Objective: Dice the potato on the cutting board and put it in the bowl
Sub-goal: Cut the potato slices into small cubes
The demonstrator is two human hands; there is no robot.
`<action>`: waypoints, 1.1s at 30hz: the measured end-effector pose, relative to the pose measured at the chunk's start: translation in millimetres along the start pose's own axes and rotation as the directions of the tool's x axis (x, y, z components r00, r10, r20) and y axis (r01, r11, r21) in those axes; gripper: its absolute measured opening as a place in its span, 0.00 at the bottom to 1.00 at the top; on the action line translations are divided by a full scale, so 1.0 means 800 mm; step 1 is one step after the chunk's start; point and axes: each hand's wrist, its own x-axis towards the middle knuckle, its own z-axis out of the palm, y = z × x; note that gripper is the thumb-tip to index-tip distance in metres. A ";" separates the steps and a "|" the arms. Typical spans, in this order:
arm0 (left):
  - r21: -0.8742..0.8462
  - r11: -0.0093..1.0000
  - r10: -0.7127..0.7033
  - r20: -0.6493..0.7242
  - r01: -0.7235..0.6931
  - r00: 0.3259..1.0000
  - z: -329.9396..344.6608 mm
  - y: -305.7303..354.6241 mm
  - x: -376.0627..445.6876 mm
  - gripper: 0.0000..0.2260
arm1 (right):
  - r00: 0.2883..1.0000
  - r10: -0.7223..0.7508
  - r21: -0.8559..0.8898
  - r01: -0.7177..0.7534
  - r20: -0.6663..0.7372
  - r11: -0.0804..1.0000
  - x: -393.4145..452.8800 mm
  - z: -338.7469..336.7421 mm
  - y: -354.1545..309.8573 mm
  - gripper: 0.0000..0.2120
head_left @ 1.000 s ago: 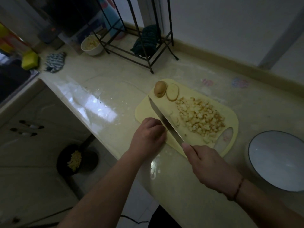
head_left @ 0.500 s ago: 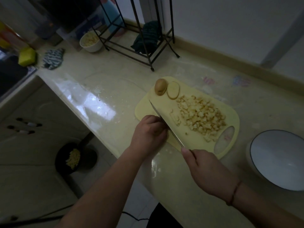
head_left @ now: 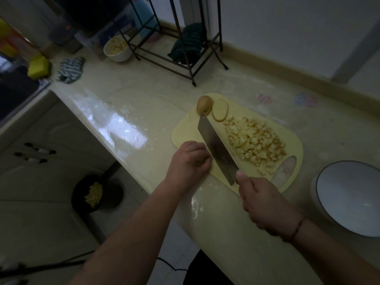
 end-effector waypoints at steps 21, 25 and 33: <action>0.061 0.998 -0.017 0.003 0.017 1.000 -0.007 -0.002 -0.015 0.09 | 0.990 -0.137 -0.190 0.130 -0.023 0.973 -0.038 0.005 0.002 0.26; 0.032 0.999 -0.044 -0.016 0.045 0.999 -0.003 -0.004 -0.016 0.08 | 0.991 -0.134 -0.226 0.134 0.014 0.965 -0.035 0.009 -0.003 0.25; 0.003 0.999 -0.037 0.008 0.037 0.999 -0.006 -0.007 -0.014 0.08 | 0.989 -0.148 -0.244 0.146 0.012 0.959 0.001 0.016 -0.015 0.26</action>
